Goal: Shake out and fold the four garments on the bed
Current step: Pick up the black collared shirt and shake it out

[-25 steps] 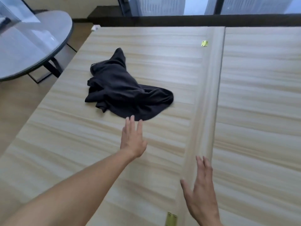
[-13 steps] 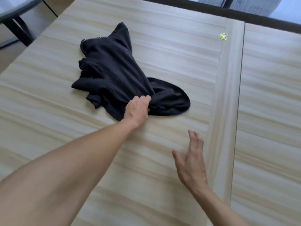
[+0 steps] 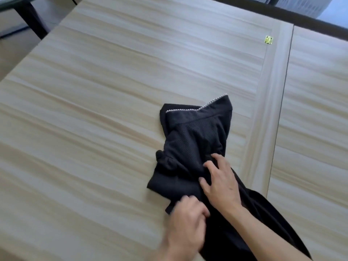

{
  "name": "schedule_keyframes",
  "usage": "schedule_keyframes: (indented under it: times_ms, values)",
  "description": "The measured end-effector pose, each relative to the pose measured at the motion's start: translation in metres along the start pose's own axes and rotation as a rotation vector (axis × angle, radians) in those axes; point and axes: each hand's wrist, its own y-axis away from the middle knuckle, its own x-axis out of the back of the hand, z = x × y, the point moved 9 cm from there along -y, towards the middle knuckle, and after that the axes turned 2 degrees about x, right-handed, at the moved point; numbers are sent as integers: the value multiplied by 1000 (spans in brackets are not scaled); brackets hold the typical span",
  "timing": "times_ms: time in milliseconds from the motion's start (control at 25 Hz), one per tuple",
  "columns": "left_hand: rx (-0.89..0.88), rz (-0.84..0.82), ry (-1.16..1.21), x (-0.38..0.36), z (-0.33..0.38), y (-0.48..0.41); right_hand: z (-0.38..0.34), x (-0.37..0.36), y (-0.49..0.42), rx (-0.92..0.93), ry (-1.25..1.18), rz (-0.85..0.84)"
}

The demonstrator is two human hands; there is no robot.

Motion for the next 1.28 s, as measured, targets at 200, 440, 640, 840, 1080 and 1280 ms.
schedule_keyframes:
  times_ms: [200, 440, 640, 840, 1080, 1280]
  values:
    - [25, 32, -450, 64, -39, -43, 42, 17, 34, 76, -40, -244]
    - [-8, -224, -542, 21, -30, -60, 46, 65, 75, 64, -73, -27]
    - [-92, -156, -74, 32, 72, -75, 23, 72, 101, -48, -531, -11]
    - [-27, -167, 129, 57, 183, -95, 15, 182, 106, 91, -633, 161]
    - [41, -195, 189, 51, 191, -100, 76, 288, 109, -55, -1046, 299]
    - [-93, -393, -125, -14, 201, -83, 117, 355, 132, -81, -1334, 367]
